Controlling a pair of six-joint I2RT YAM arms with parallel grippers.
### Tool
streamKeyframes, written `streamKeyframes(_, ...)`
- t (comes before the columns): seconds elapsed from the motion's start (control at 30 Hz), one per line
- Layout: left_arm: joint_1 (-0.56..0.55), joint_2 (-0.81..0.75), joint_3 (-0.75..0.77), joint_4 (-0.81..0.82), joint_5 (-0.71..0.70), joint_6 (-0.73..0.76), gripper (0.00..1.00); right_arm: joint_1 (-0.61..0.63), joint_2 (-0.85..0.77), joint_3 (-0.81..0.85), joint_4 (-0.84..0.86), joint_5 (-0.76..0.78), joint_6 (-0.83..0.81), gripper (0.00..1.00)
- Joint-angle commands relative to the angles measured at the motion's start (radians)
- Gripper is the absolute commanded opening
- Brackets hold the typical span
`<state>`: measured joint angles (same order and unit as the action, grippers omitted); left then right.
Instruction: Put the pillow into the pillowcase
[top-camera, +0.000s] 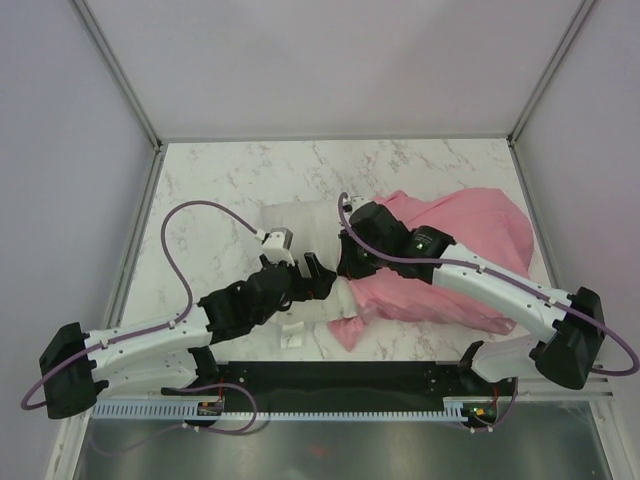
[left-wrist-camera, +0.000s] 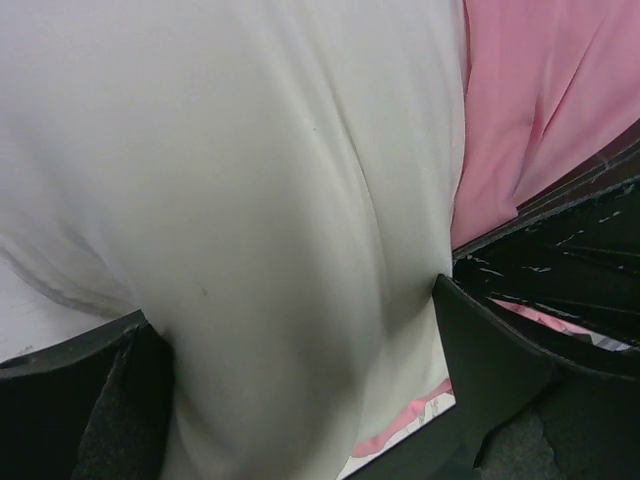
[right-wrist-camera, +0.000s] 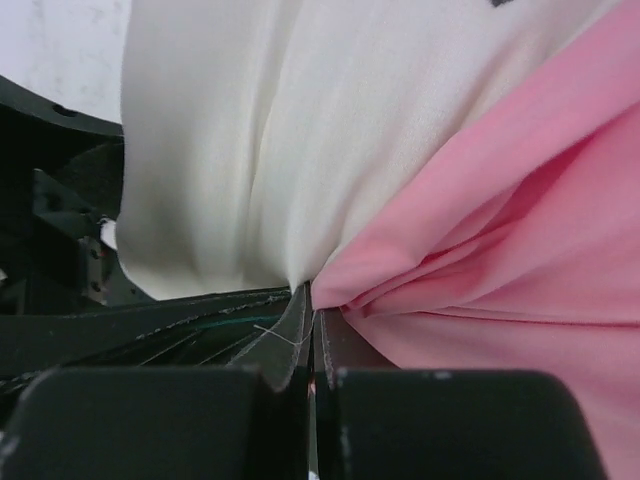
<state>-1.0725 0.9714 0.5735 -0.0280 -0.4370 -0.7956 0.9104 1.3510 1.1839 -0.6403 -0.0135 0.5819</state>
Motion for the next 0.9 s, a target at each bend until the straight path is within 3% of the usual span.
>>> streamKeyframes(0.0,-0.046,-0.037,0.013,0.211,-0.012,-0.051,0.99,-0.033,-0.073,0.045,0.315,-0.265,0.099,0.0)
streamKeyframes(0.17,-0.046,-0.097,-0.055,0.195,-0.034,-0.037,0.99,-0.305,-0.271,-0.145,0.477,-0.465,0.24,0.0)
streamKeyframes(0.27,-0.049,-0.048,-0.055,0.2,0.003,-0.028,1.0,-0.331,-0.265,-0.115,0.496,-0.551,0.271,0.0)
streamKeyframes(0.47,-0.081,0.053,-0.023,0.281,0.059,0.059,1.0,-0.332,-0.245,-0.021,0.472,-0.571,0.268,0.0)
streamKeyframes(0.6,-0.081,0.023,-0.008,0.297,0.096,0.198,1.0,-0.34,-0.214,0.057,0.343,-0.542,0.169,0.0)
streamKeyframes(0.73,-0.081,-0.104,0.003,0.202,0.092,0.297,1.0,-0.361,-0.217,0.095,0.228,-0.47,0.08,0.0)
streamKeyframes(0.87,-0.081,-0.201,0.13,-0.079,-0.024,0.323,1.0,-0.381,-0.233,0.114,0.13,-0.39,0.007,0.0)
